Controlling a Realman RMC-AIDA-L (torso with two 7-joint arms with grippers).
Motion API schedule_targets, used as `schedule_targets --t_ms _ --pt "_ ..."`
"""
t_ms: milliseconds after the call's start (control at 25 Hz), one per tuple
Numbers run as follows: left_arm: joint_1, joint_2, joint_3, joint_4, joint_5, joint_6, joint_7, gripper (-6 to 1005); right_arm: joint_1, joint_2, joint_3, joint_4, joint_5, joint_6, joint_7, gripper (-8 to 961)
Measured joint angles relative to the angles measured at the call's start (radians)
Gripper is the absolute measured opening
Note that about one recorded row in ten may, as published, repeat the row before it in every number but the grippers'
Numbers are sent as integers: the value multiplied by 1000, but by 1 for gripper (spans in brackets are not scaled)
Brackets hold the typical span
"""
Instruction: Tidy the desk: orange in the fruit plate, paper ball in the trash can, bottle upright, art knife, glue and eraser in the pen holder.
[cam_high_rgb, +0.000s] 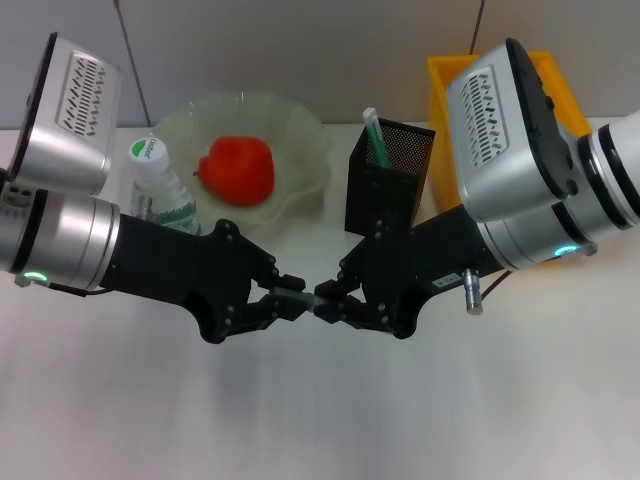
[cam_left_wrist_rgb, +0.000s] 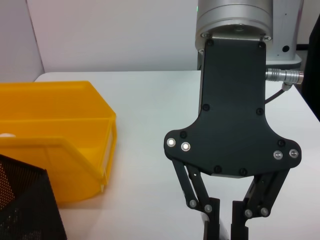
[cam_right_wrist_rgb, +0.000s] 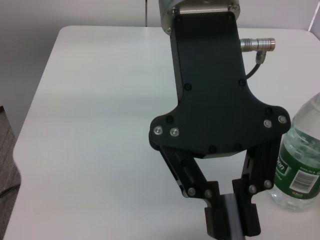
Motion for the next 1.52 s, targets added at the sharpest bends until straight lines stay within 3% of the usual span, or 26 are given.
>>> schedule_targets --t_ms 80,680,880,1000,1200,1520 --pt "0 0 0 0 -1 -1 0 156 0 0 0 0 0 0 0 130" --pt "0 0 1 4 1 0 -2 157 12 -3 -11 2 -3 -10 33 143" --pt "0 1 1 4 1 -1 -4 157 6 -3 -10 -14 -5 -17 36 348" --pt "1 2 -6 4 1 -2 -7 156 -2 -4 6 -28 -5 -45 38 586" --pt "9 5 -25 0 -4 -1 -9 157 -31 -4 39 -60 -5 -80 38 585" --pt "42 5 -104 -26 -8 28 -11 157 -126 -2 176 -135 34 -169 21 584"
